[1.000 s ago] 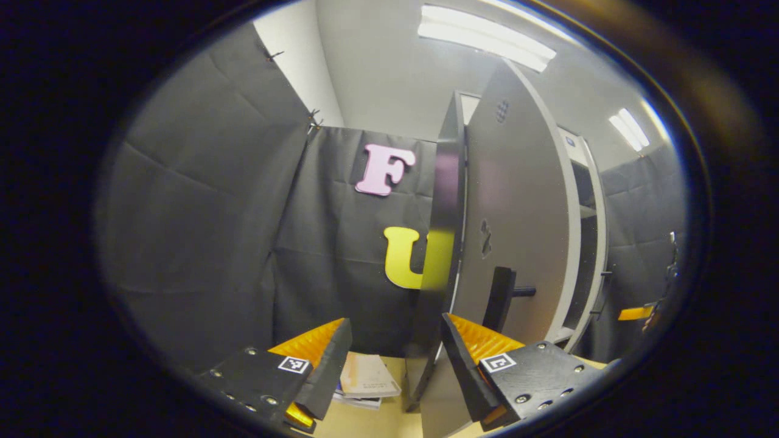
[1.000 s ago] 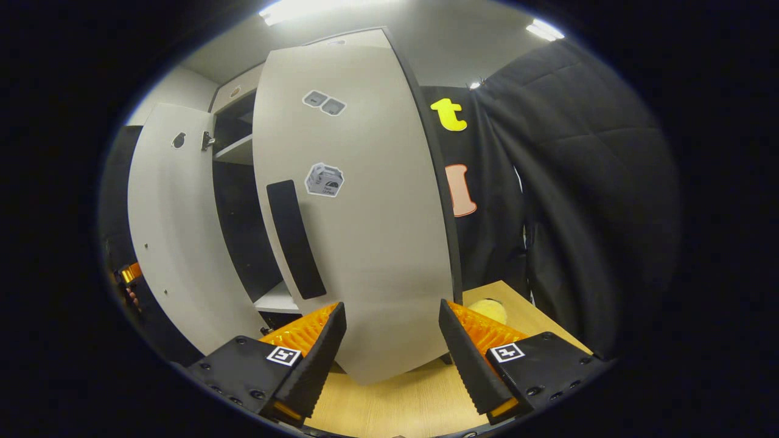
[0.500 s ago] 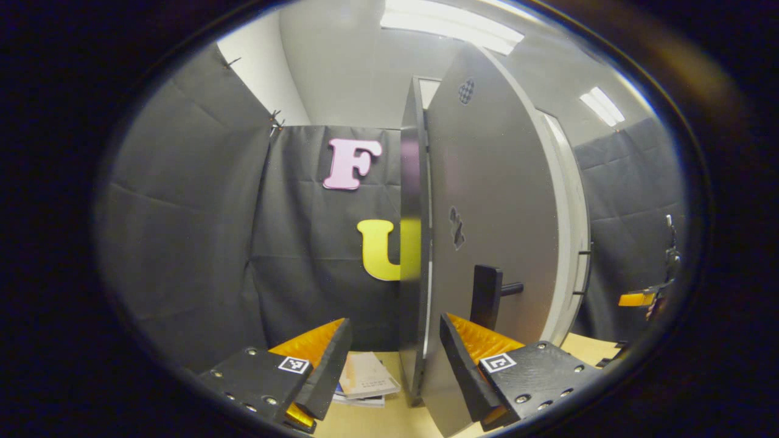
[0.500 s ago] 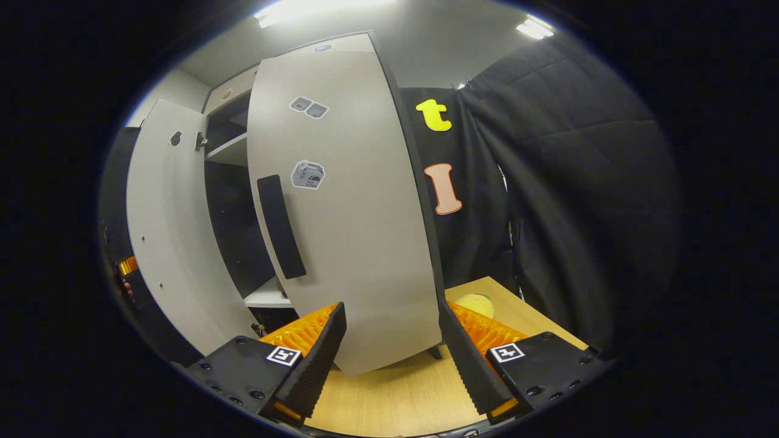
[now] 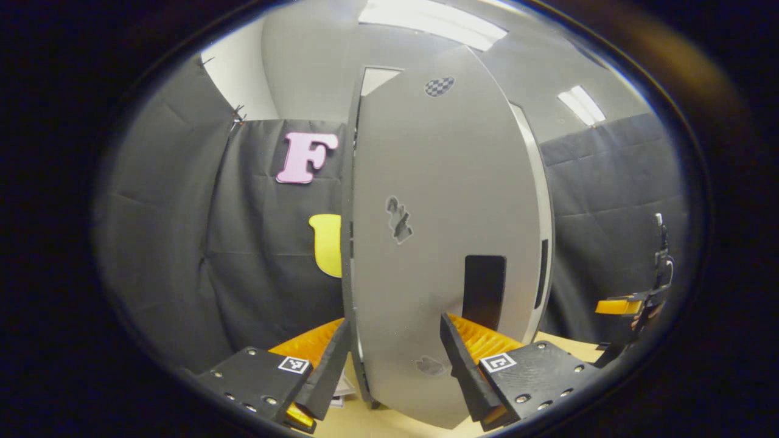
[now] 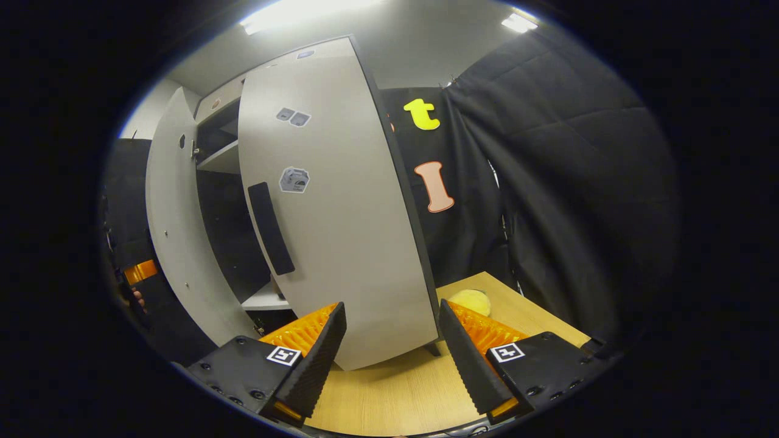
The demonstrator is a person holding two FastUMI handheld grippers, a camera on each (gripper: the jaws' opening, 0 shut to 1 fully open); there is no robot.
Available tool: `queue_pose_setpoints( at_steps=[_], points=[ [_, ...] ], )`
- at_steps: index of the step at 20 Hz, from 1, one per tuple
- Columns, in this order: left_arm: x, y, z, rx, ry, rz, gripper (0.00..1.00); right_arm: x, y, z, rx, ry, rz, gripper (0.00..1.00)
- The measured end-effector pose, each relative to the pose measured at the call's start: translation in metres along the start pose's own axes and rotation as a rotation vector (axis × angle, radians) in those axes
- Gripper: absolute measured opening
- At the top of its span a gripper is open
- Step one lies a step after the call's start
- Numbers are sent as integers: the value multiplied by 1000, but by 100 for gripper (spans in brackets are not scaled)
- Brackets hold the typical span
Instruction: Grab one shoe with the right hand and put it into the shoe cabinet, grab the other shoe with the left hand and put it into the shoe cabinet; then close the right door with the right hand and the left door with the left hand.
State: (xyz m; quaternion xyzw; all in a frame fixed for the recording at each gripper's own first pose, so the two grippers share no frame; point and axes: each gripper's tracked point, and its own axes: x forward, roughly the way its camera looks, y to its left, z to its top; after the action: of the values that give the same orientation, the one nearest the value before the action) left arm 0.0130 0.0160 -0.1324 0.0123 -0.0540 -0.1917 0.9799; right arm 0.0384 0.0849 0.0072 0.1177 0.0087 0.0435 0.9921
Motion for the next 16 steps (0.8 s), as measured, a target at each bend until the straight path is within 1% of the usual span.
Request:
queue_pose_setpoints(
  at_steps=[2, 3, 4, 5, 6, 7, 9, 10, 11, 13, 14, 15, 16],
  points=[
    [8, -17, -1, -31, 0, -19, 85, -5, -13, 2, 13, -9, -28, 97],
    [10, -23, -1, -30, 3, -29, 89, -8, -20, 4, 17, -15, -47, 97],
    [10, -25, 0, -15, 7, -26, 86, -10, -29, 7, 19, -22, -71, 97],
    [10, -21, 1, 7, 8, -12, 92, -14, -39, 12, 18, -34, -97, 97],
    [8, -15, 2, 28, 9, 9, 85, -21, -47, 16, 17, -49, -123, 97],
    [8, -9, 2, 43, 11, 35, 85, -27, -55, 19, 15, -61, -146, 97],
    [6, -1, 3, 39, 5, 95, 85, -31, -67, 20, 16, -64, -178, 96],
    [5, -1, 4, 25, -1, 116, 79, -32, -69, 20, 21, -60, -184, 97],
    [5, 0, 6, 10, -8, 135, 85, -34, -70, 20, 24, -62, -186, 97],
    [4, 5, 8, 1, -22, 177, 85, -33, -68, 27, 15, -79, -186, 97],
    [2, 8, 9, 4, -29, 199, 92, -32, -66, 33, -2, -90, -183, 97],
    [-2, 11, 9, 4, -40, 221, 92, -26, -59, 39, -23, -100, -176, 98],
    [-3, 12, 10, 11, -52, 232, 85, -23, -55, 44, -46, -109, -170, 98]
  ],
)
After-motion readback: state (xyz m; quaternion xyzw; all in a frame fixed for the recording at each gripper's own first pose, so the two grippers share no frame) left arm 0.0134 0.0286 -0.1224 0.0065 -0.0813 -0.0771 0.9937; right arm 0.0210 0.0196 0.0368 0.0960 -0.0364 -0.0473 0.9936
